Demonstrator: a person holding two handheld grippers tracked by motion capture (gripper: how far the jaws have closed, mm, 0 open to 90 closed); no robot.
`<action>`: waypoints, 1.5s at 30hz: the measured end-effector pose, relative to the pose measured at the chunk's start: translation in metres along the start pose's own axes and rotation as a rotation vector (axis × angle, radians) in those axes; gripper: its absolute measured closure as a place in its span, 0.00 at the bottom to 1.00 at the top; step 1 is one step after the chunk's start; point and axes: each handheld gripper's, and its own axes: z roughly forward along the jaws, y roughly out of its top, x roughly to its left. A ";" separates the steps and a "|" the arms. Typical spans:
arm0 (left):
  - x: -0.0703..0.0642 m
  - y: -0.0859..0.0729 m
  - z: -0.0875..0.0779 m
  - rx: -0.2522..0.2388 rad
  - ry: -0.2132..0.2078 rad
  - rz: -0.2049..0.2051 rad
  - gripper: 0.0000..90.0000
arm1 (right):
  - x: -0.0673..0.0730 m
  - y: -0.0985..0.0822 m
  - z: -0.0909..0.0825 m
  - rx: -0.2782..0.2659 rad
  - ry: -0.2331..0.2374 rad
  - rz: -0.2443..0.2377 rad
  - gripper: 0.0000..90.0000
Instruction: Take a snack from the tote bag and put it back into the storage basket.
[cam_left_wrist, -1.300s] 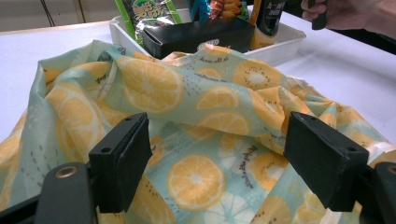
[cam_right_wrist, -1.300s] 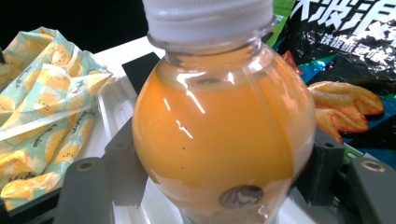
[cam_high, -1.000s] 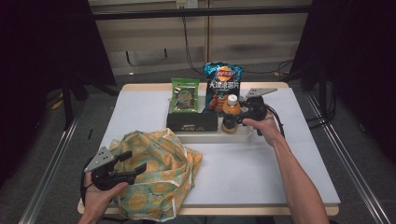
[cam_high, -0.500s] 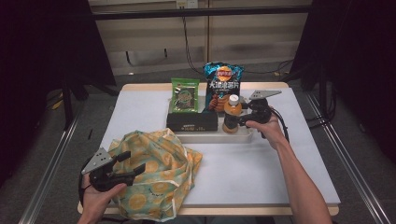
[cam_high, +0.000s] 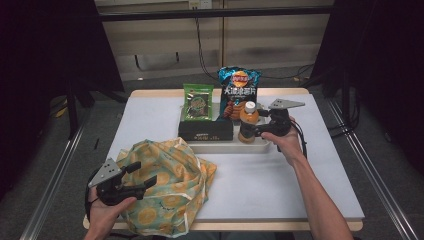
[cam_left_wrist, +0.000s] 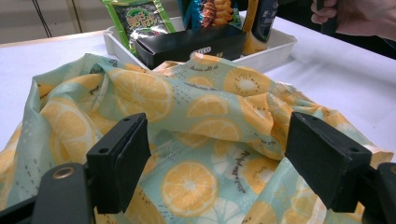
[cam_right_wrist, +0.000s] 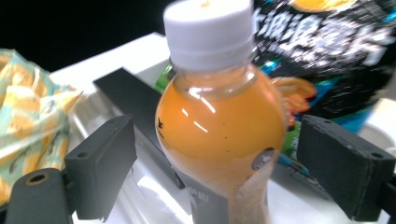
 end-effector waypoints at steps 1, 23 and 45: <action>0.000 0.000 0.000 0.000 0.001 0.000 0.23 | 0.002 0.001 -0.003 -0.005 -0.001 0.012 0.14; -0.004 0.002 0.001 0.000 0.007 -0.036 0.11 | 0.038 -0.012 -0.068 0.010 -0.171 0.037 0.10; -0.007 0.000 -0.001 0.010 0.020 -0.026 0.10 | 0.070 -0.058 -0.137 0.032 -0.291 0.057 0.10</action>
